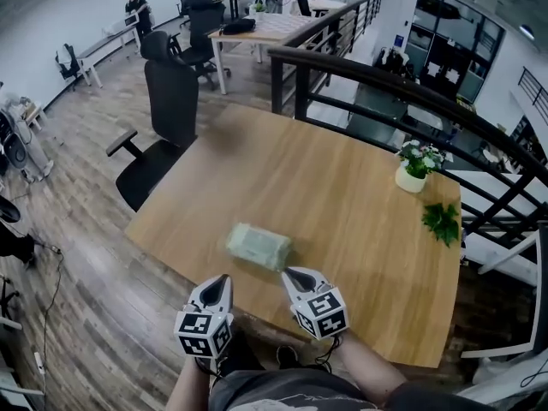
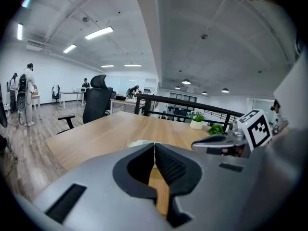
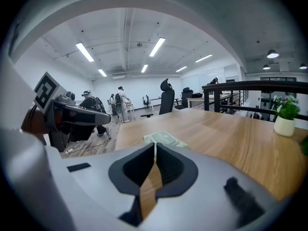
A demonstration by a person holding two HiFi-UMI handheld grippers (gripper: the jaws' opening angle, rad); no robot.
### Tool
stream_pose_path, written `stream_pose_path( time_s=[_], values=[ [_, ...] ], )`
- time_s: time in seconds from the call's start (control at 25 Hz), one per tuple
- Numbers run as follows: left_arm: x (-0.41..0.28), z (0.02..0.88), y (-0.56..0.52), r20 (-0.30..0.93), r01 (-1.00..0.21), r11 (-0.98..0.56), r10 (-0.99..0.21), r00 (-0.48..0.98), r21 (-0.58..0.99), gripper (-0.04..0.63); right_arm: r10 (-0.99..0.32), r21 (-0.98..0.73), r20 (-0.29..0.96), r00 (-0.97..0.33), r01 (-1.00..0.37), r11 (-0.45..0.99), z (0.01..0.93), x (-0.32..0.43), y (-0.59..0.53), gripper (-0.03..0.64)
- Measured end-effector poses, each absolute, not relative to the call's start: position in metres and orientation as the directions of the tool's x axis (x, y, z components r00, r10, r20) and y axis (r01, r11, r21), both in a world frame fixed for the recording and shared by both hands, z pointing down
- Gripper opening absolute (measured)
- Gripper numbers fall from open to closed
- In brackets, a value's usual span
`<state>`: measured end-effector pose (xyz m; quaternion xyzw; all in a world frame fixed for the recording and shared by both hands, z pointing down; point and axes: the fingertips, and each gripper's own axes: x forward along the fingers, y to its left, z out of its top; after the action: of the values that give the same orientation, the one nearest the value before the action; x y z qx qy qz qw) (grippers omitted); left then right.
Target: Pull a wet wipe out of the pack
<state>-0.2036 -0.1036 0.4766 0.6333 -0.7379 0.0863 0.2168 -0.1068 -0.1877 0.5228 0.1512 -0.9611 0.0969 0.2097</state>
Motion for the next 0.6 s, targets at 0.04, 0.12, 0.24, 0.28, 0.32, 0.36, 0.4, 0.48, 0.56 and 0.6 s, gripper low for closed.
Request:
stream_pose_path(
  time_s=[0.04,0.12,0.24,0.28,0.32,0.36,0.4,0.48,0.56,0.6],
  values=[
    [-0.205,0.480,-0.109,0.432,-0.975,0.167,-0.898,-0.090,0.145,0.014,-0.258,-0.121,0.433,-0.864,-0.339,0.933,0.525,-0.108,-0.191,0.025],
    [-0.210,0.484,-0.122,0.439,-0.980,0.133,-0.897,-0.056,0.145,0.014,-0.280,-0.117,0.435,-0.855,-0.363,0.924,0.527,-0.111,-0.199,0.025],
    [-0.221,0.489,-0.141,0.450,-0.985,0.069,-0.893,0.009,0.156,0.014,-0.322,-0.117,0.439,-0.839,-0.409,0.905,0.528,-0.123,-0.213,0.025],
    [-0.226,0.492,-0.147,0.457,-0.986,0.047,-0.889,0.030,0.157,0.014,-0.332,-0.117,0.437,-0.836,-0.419,0.900,0.529,-0.129,-0.216,0.025],
    [-0.231,0.496,-0.152,0.465,-0.987,0.027,-0.884,0.050,0.158,0.014,-0.341,-0.115,0.436,-0.833,-0.427,0.897,0.529,-0.135,-0.219,0.025],
    [-0.236,0.499,-0.157,0.473,-0.987,0.009,-0.878,0.069,0.160,0.014,-0.349,-0.108,0.437,-0.829,-0.433,0.895,0.530,-0.142,-0.221,0.025],
    [-0.241,0.503,-0.162,0.481,-0.987,-0.010,-0.872,0.087,0.161,0.014,-0.356,-0.095,0.441,-0.824,-0.438,0.894,0.531,-0.148,-0.223,0.025],
    [-0.252,0.511,-0.171,0.501,-0.986,-0.048,-0.857,0.124,0.162,0.014,-0.367,-0.065,0.458,-0.810,-0.443,0.894,0.535,-0.161,-0.228,0.025],
    [-0.263,0.518,-0.181,0.520,-0.982,-0.087,-0.838,0.164,0.169,0.014,-0.374,-0.044,0.482,-0.793,-0.448,0.893,0.539,-0.174,-0.232,0.025],
    [-0.268,0.521,-0.185,0.530,-0.979,-0.108,-0.828,0.184,0.172,0.014,-0.377,-0.032,0.496,-0.782,-0.451,0.892,0.540,-0.179,-0.233,0.026]
  ],
)
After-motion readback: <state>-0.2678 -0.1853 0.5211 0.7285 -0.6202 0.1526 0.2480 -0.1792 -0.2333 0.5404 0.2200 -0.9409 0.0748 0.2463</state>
